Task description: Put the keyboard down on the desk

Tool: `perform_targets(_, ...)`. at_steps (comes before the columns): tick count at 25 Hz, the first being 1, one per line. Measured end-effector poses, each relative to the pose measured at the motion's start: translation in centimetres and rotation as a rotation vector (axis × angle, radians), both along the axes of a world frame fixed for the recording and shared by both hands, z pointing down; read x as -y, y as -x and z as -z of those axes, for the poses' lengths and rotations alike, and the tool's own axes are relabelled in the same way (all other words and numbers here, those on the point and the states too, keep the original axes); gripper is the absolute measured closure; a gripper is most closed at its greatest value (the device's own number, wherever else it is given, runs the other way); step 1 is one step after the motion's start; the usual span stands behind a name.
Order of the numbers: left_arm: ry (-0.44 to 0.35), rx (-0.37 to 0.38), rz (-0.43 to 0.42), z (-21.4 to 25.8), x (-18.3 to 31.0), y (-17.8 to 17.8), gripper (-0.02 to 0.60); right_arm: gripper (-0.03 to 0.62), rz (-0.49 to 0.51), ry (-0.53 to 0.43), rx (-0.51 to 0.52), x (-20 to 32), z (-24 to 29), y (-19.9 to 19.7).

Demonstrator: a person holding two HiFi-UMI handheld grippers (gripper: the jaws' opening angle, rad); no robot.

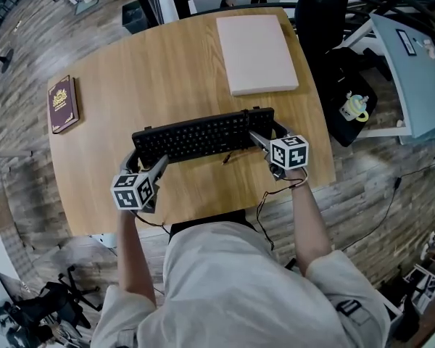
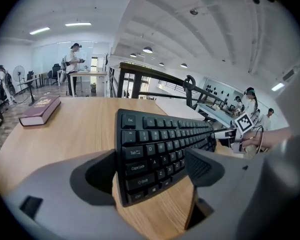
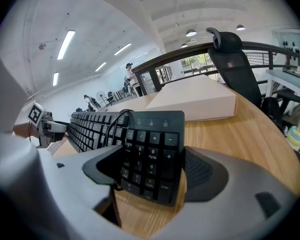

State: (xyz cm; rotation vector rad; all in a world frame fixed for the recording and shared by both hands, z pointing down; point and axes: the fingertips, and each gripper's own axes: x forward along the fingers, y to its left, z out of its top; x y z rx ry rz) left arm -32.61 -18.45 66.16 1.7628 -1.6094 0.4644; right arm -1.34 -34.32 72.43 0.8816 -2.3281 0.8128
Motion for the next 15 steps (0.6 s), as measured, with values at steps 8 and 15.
perform_targets(8,0.045,-0.048,0.020,-2.3,0.5,0.5,0.144,0.223,0.005,0.040,-0.045,0.4,-0.9,0.2)
perform_targets(15,0.088,-0.064,0.025,-4.6,1.1,1.2,0.144,0.223,0.009,0.093,-0.093,0.7,-2.0,0.8)
